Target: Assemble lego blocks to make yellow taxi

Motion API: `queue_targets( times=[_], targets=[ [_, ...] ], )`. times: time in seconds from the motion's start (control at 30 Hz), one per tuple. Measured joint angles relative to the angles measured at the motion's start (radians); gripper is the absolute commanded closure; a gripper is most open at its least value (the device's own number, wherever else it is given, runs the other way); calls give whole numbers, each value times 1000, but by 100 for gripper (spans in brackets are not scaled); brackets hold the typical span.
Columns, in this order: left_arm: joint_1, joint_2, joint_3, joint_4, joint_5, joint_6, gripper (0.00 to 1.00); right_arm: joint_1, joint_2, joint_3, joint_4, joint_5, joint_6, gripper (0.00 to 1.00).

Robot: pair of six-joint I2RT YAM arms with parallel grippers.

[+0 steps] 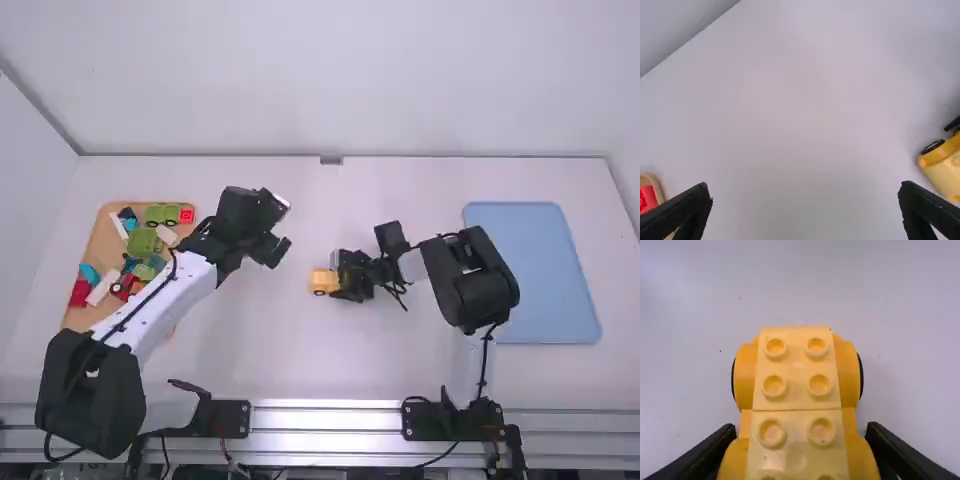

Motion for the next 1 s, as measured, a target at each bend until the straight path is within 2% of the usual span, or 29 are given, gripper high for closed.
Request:
queue_targets(
  times=[0.07,0.13,0.3,0.6,0.77,1.0],
  targets=[
    [6,0,0,-1,-29,-32,1,0,0,0,-1,0,1,15],
    [16,0,0,-9,-53,-58,1,0,-3,0,-9,-2,-1,1],
    [92,0,0,-25,-97,-137,1,-15,-51,-4,-84,39,1,2],
    [339,0,0,-89,-116,-319,1,-63,-275,-6,-249,139,9,2],
    [465,-2,0,-131,-123,-475,1,-68,-313,-6,-223,159,24,2],
    [484,-2,0,-178,-173,-545,1,-68,-312,-6,-179,162,54,2]
  ],
)
